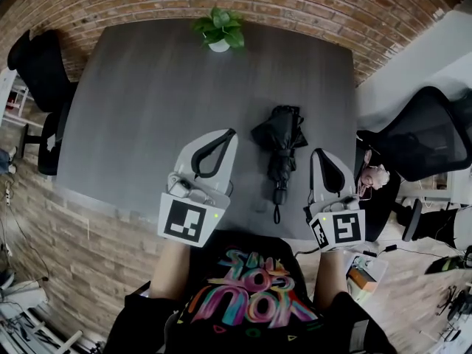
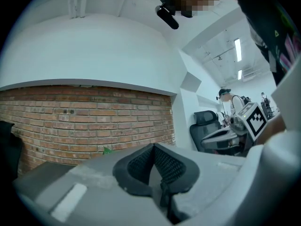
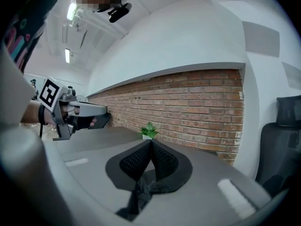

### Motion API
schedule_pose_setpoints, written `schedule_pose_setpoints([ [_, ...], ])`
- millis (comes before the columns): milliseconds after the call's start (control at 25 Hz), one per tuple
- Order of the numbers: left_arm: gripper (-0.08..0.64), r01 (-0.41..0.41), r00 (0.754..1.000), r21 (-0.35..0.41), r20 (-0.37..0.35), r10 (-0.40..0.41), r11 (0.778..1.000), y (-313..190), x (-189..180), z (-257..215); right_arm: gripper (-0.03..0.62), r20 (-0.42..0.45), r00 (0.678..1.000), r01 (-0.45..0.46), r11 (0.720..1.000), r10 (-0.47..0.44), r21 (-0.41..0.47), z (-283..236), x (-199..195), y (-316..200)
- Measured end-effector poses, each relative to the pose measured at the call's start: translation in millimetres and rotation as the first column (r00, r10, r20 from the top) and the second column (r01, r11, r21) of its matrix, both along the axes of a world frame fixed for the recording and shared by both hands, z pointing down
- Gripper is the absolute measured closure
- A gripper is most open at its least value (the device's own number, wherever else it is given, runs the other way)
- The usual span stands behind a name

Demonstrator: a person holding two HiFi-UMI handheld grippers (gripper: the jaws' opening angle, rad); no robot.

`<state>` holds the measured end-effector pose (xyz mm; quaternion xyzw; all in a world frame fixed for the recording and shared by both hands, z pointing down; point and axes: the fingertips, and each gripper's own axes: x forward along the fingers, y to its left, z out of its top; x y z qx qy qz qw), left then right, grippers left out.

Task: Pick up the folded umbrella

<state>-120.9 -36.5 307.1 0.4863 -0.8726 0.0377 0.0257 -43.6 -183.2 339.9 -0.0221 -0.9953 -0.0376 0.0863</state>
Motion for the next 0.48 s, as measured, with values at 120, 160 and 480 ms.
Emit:
schedule_pose_setpoints([
  [120,0.572,-0.005,1.0,0.001,-0.005,0.005,1.0,2.9,1.1,1.9,0.592,-0.021,1.0,0.004,1.0,-0.004,0.01,5.4,0.1,5.6],
  [160,0.571,-0.008,1.0,0.001,-0.005,0.008,1.0,3.7,1.6,2.2,0.592,-0.029,1.0,0.005,1.0,-0.004,0.013,7.4,0.0,7.3],
  [480,0.571,-0.015,1.0,0.002,-0.011,0.015,1.0,6.6,5.6,6.2,0.569,-0.063,0.998,0.017,0.999,-0.015,0.032,21.3,-0.6,12.7],
])
